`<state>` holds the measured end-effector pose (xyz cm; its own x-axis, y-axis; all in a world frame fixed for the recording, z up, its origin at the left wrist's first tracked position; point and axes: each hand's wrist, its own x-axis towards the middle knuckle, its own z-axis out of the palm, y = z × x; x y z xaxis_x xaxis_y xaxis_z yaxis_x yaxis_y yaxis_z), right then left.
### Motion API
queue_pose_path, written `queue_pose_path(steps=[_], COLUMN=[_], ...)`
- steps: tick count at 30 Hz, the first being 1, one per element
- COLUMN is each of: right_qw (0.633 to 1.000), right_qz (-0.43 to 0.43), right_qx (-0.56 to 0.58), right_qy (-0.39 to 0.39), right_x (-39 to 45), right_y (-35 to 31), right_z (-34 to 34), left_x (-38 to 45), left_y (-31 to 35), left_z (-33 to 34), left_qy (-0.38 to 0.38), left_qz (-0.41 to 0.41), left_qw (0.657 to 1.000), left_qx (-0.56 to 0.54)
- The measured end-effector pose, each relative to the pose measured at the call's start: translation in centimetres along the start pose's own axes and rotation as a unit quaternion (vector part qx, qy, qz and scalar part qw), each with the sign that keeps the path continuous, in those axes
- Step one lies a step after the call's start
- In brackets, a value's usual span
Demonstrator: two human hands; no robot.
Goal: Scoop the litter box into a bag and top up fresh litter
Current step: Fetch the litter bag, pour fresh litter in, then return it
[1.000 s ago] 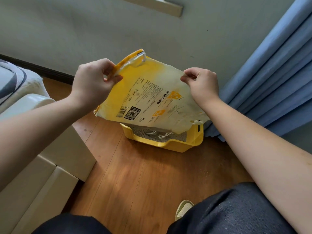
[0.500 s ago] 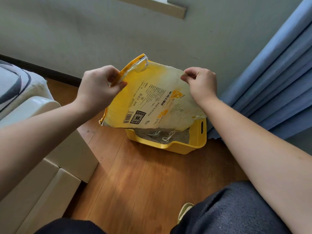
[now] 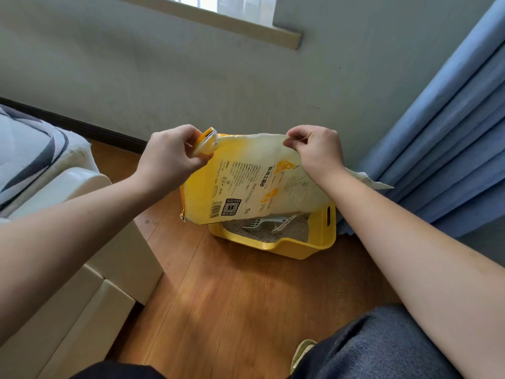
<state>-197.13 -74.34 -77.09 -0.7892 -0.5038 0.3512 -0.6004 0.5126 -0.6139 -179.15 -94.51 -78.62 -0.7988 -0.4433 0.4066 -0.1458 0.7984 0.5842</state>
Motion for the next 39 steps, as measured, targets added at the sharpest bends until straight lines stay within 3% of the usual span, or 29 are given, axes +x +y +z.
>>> queue_pose_path(steps=[4,10,12,17,20,24,26,29,34,39], right_qw=[0.998,0.989,0.985,0.982,0.972,0.914,0.895,0.914,0.922,0.914], right_qz=[-0.051,-0.1,-0.12,-0.104,-0.054,0.001,0.033,0.039,-0.024,-0.109], right_qx=[-0.019,-0.022,-0.032,-0.043,-0.068,-0.266,-0.335,-0.33,-0.339,-0.359], right_qy=[-0.03,-0.111,-0.122,-0.15,-0.219,-0.306,-0.293,-0.233,-0.184,-0.151], right_x=[-0.6,-1.5,-1.8,-2.3,-2.0,-1.1,-0.6,0.2,-0.6,-0.7], right_y=[-1.0,-3.8,-4.5,-5.0,-5.2,-3.5,-2.6,-2.3,-3.5,-4.5], right_z=[0.3,1.8,2.2,2.4,1.6,-1.0,-2.5,-4.0,-2.8,-2.7], left_x=[0.2,-0.2,-0.7,-1.0,-1.2,-1.2,-1.1,-0.9,-0.8,-1.6], left_y=[0.5,2.4,2.9,2.3,2.0,1.9,2.1,2.2,1.3,2.2], left_z=[-0.5,0.5,1.2,1.9,1.8,1.1,0.8,0.5,0.0,0.9], left_qy=[-0.005,-0.101,-0.116,-0.067,-0.074,-0.077,-0.088,-0.134,-0.215,-0.227], left_qz=[0.018,0.167,0.127,0.088,0.073,0.043,0.041,0.025,-0.003,0.012], left_qw=[0.997,0.948,0.958,0.979,0.985,0.993,0.993,0.988,0.968,0.961], left_qx=[0.071,0.25,0.228,0.171,0.136,0.078,0.067,0.075,0.132,0.155])
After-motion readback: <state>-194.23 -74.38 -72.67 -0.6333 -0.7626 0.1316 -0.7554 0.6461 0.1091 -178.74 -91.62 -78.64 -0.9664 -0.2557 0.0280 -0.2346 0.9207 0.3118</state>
